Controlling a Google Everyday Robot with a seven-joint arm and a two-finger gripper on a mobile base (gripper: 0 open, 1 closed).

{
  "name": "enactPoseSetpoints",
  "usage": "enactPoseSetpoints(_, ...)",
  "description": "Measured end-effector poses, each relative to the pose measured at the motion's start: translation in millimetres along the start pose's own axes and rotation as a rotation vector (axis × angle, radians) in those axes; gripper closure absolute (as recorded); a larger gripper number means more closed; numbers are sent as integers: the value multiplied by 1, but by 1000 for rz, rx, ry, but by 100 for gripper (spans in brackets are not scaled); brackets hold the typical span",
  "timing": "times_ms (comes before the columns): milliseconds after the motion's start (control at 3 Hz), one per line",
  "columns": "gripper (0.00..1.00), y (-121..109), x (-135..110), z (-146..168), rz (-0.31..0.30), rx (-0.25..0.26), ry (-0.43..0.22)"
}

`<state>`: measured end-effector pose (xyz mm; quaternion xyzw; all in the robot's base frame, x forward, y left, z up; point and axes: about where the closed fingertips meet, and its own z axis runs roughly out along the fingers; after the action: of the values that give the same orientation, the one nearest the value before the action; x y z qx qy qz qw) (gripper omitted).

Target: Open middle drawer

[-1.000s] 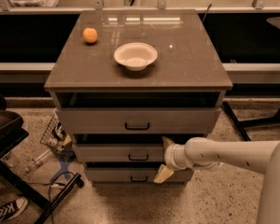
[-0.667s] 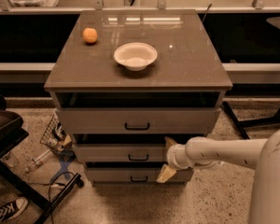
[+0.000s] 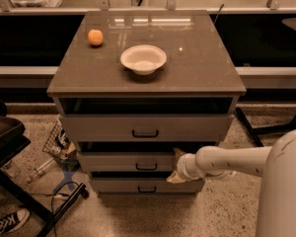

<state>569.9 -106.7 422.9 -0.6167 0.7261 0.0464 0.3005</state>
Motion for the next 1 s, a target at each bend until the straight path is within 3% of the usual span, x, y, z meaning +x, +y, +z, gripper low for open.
enactPoseSetpoints(333,70,1,-1,1,-1,-3,-1)
enactPoseSetpoints(667,93,1,-1,1,-1,-3,-1)
enactPoseSetpoints(1000,100,1,-1,1,-1,-3,-1)
